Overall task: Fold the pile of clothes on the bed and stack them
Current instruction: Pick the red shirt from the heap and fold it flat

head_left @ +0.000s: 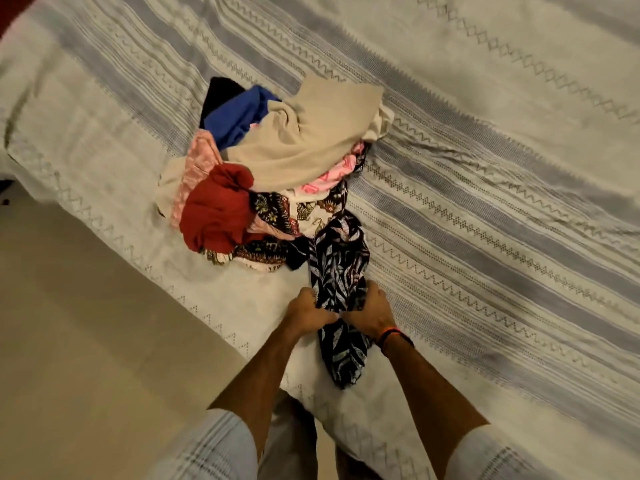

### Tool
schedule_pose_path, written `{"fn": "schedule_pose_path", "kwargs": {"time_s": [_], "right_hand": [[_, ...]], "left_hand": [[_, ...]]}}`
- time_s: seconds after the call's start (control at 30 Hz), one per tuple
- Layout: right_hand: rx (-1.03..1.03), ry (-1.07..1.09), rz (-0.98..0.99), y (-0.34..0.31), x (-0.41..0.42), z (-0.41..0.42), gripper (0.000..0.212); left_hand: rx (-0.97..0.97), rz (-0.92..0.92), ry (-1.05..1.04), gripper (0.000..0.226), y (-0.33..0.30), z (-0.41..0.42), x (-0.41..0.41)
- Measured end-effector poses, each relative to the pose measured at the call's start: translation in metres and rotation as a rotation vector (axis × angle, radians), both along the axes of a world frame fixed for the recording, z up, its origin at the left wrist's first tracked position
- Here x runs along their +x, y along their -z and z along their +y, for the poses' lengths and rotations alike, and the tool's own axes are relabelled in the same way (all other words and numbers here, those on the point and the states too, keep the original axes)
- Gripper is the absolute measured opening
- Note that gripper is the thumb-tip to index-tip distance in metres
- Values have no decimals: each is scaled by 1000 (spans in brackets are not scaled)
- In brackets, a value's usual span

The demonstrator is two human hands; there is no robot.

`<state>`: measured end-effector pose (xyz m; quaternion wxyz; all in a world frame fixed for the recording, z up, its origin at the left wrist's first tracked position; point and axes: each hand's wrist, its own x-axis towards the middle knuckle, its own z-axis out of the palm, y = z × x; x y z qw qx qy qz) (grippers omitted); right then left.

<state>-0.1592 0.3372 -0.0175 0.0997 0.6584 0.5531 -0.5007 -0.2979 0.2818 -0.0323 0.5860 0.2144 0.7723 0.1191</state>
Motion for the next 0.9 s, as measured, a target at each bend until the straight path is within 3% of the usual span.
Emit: {"fn": "schedule_pose_path", "kwargs": {"time_s": [0.07,0.13,0.2,0.27,0.4,0.6,0.77,0.83,0.9], "right_hand": [[-64,80,59,4,-2,-2,59],[-90,78,144,6,-8,1,22],[-60,71,210,2,-18,6,6],[-35,110,309,-9,-32,17,20],[37,185,495,-66,-67,55,16],[207,286,773,-155,-131,121,31],[229,409,1122,-214,-169,165,20],[290,299,1090,-215,-175,175,37],[341,64,861,-201,-173,181,65]], "left_hand": [[15,-107,-150,52,8,0,5],[30,-222,-281,34,4,4,4],[45,-280,-357,29,-6,10,-1],[74,-261,-418,27,-21,19,-14],[212,-255,-499,49,-63,50,-55],[464,-313,-549,3,-165,116,-111],[748,-431,-647,19,-237,163,-146],[791,-382,-595,23,-241,169,-159],[720,-180,-462,33,-224,165,-172]]}}
